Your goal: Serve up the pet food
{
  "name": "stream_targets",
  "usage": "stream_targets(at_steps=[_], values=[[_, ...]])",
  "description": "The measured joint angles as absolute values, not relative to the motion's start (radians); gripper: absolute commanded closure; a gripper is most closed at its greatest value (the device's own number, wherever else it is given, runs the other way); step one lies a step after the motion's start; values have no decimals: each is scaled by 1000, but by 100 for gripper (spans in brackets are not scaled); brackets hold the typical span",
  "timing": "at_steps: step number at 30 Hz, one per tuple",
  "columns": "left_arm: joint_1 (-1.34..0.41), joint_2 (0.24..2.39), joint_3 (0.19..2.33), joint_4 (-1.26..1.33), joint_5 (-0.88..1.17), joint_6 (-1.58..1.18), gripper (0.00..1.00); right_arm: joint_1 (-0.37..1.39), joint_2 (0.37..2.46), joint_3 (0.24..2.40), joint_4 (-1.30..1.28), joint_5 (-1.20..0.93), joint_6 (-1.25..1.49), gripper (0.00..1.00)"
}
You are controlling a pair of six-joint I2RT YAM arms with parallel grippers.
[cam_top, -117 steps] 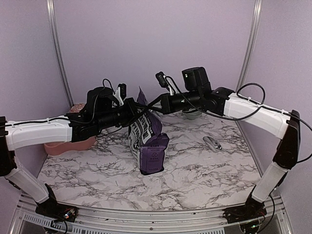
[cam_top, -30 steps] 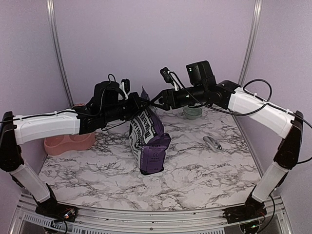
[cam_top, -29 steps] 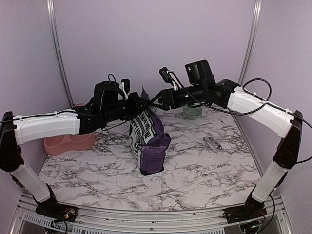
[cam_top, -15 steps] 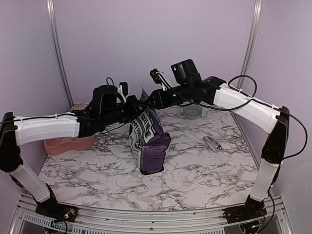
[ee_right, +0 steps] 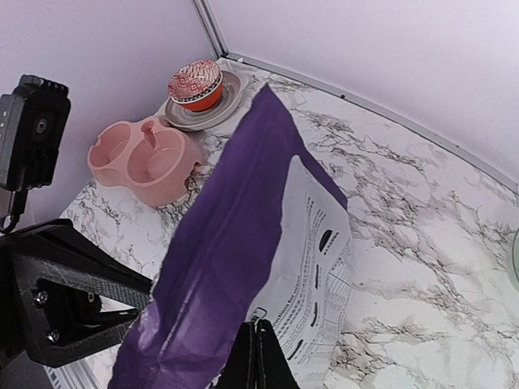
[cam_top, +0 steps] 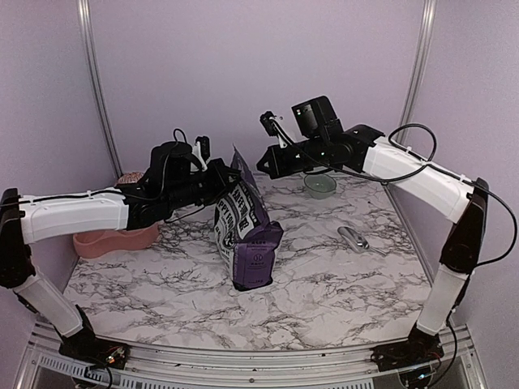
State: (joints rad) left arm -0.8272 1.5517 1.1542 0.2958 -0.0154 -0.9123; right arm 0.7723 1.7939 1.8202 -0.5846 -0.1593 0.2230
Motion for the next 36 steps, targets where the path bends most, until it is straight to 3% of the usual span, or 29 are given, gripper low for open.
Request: stream_targets(at_steps=[3, 6, 9, 13, 18, 24, 36], values=[[-827, 1551, 1154, 295, -15, -912, 100, 761, 1791, 1821, -601, -143, 223, 96], [-827, 1551, 1154, 295, -13, -912, 100, 756, 1791, 1823, -613, -155, 231, 58], [-827, 1551, 1154, 295, -12, -912, 100, 757, 1791, 1838, -612, -217, 236, 36], [-827, 1552, 1161, 293, -8, -913, 100, 767, 1791, 1859, -600, -284, 257, 29], [-828, 1562, 1190, 282, 7, -913, 100, 781, 1801, 1917, -599, -282, 291, 30], [-830, 1570, 1198, 281, 10, -913, 100, 781, 1829, 1939, -599, -229, 323, 37], [-830, 1576, 1198, 273, 9, -913, 100, 778, 1871, 1894, -546, -208, 347, 80]])
